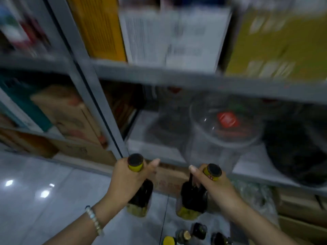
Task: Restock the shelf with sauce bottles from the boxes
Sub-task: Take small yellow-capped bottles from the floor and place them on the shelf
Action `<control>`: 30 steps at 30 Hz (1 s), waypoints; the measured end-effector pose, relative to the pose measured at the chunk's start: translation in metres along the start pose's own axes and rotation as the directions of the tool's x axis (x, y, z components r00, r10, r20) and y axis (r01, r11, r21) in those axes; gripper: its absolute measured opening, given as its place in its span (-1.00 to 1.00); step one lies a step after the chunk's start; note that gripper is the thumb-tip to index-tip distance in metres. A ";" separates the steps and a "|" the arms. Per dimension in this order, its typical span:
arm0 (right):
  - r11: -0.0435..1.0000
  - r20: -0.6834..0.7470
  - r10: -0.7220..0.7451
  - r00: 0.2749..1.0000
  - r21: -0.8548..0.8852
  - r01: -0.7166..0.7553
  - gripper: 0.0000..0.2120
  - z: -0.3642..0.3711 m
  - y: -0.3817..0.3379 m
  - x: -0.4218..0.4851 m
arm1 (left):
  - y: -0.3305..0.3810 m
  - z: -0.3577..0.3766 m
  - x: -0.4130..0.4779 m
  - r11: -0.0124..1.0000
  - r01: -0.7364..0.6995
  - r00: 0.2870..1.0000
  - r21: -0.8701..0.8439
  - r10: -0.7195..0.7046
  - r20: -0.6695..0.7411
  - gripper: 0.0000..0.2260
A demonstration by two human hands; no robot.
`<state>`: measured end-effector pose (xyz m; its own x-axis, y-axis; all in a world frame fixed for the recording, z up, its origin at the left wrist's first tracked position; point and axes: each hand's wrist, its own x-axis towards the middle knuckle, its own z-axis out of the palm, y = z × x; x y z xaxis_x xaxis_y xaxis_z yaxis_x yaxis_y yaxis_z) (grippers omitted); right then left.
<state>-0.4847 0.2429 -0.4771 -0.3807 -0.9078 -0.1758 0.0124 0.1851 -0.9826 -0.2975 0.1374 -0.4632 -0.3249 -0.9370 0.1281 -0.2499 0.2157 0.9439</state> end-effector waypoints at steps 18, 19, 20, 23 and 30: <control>0.753 -0.371 -0.604 0.705 0.021 0.657 -0.57 -0.101 -0.561 -0.217 | 0.583 -0.107 0.004 0.745 -0.551 0.799 -0.376 0.601 0.019 -0.46; 0.739 -0.386 -0.617 0.686 0.015 0.674 -0.57 -0.111 -0.576 -0.227 | 0.603 -0.106 0.001 0.736 -0.558 0.792 -0.384 0.610 0.019 -0.45; 0.727 -0.396 -0.630 0.668 0.002 0.686 -0.56 -0.121 -0.589 -0.236 | 0.622 -0.105 -0.001 0.731 -0.566 0.785 -0.381 0.619 0.023 -0.44; 0.717 -0.406 -0.654 0.638 -0.066 0.694 -0.55 -0.155 -0.621 -0.254 | 0.671 -0.094 -0.002 0.730 -0.589 0.770 -0.347 0.638 0.033 -0.41; 0.715 -0.375 -0.680 0.630 -0.153 0.682 -0.56 -0.245 -0.666 -0.241 | 0.741 -0.023 0.015 0.741 -0.583 0.780 -0.333 0.625 0.026 -0.43</control>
<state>-0.6279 0.4310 0.2338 -0.5948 -0.5565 0.5801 -0.3925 -0.4288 -0.8137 -0.4670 0.2771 0.2453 -0.4334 -0.5892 0.6819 0.3080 0.6142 0.7265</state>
